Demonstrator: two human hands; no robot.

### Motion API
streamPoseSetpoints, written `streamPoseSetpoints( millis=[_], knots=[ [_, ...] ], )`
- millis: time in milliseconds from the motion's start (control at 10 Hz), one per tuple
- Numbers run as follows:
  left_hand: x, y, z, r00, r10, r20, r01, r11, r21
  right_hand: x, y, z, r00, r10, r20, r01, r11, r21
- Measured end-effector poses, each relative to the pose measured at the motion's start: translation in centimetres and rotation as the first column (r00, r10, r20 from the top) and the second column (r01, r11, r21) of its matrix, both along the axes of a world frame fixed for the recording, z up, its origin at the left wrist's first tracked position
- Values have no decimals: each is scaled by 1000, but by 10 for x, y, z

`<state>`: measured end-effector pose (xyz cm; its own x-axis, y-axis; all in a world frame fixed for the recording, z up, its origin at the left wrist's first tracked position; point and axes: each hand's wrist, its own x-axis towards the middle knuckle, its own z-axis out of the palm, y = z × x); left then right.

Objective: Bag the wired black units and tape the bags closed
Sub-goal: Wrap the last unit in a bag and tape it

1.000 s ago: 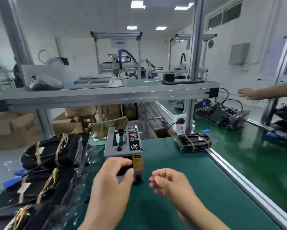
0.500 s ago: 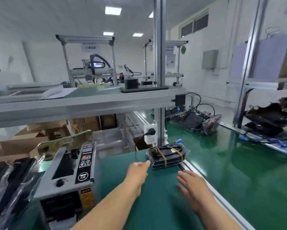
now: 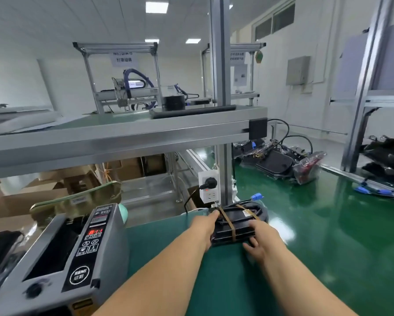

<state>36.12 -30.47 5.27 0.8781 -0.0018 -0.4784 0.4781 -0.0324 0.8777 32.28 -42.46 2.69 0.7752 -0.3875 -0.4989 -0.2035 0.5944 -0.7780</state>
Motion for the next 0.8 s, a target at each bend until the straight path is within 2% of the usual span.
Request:
streamPoseSetpoints(
  millis=[300, 500, 600, 800],
  knots=[
    [14, 4, -4, 999, 21, 37, -22, 1000, 8, -3, -4, 0, 1000, -8, 18, 8, 1000, 15],
    [3, 7, -8, 998, -43, 56, 40, 998, 52, -1, 6, 6, 1000, 15, 11, -16, 1000, 23],
    [-2, 5, -9, 999, -32, 40, 32, 999, 4, 1, 6, 6, 999, -34, 19, 34, 999, 3],
    [-21, 1, -10, 1000, -1, -21, -2, 994, -110, 7, 9, 2, 999, -16, -29, 15, 999, -39]
  ],
)
